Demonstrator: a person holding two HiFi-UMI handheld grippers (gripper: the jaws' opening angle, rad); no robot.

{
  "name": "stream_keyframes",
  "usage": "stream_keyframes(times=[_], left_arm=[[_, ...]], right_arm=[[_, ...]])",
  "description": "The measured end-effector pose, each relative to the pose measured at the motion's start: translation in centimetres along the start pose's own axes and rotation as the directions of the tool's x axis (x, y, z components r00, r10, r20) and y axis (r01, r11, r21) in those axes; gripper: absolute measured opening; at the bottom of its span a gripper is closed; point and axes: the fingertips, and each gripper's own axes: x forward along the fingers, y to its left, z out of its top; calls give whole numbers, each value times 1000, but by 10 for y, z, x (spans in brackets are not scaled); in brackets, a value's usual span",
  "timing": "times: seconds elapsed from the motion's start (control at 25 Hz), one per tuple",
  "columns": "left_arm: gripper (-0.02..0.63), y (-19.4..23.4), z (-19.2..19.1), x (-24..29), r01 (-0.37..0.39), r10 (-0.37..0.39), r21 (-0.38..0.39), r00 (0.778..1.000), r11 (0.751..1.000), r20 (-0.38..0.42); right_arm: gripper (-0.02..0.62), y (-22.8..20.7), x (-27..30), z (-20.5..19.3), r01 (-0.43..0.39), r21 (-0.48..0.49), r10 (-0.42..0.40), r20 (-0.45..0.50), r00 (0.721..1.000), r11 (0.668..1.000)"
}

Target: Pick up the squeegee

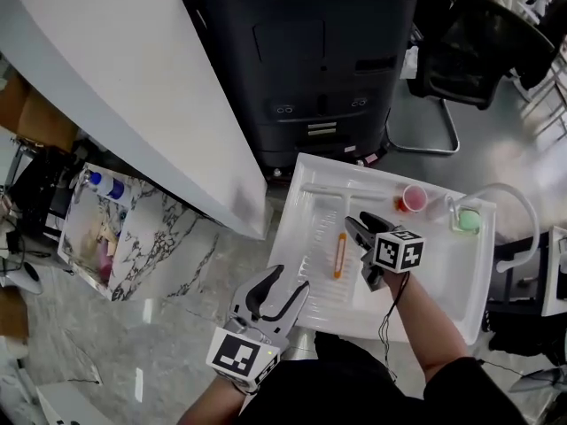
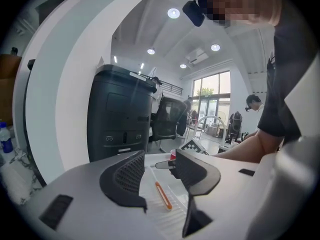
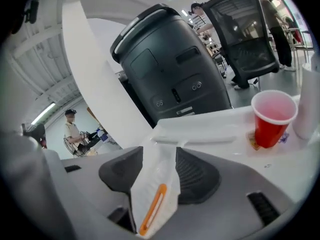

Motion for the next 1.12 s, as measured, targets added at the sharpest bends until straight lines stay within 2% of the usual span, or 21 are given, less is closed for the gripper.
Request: stream_keyframes(times=[0.16, 0.28, 0.4, 0.72, 1.0, 1.12], left_arm=[[199, 10, 1, 0, -40, 40, -8, 999, 999, 5], [199, 15, -3, -1, -63, 62, -24, 998, 998, -28], [199, 23, -2, -2, -84, 84, -11, 996, 996, 3], [199, 33, -8, -5, -109, 109, -30, 994, 994, -16], [199, 38, -9, -2, -108, 107, -35, 994, 994, -29], [199, 37, -10, -2, -108, 107, -35, 994, 994, -28]], right_arm=[[209, -15, 19, -17, -9, 89, 13, -51, 999, 996], [210, -23, 32, -27, -15, 150, 27, -77, 997, 989], [210, -26, 45, -35, -18, 201, 39, -103, 994, 979], [204, -27, 64, -50, -22, 257, 59, -138, 989, 966], [77, -22, 72, -50, -50, 299, 96, -142, 985, 953], [60, -18, 73, -50, -71, 321, 121, -136, 983, 944]])
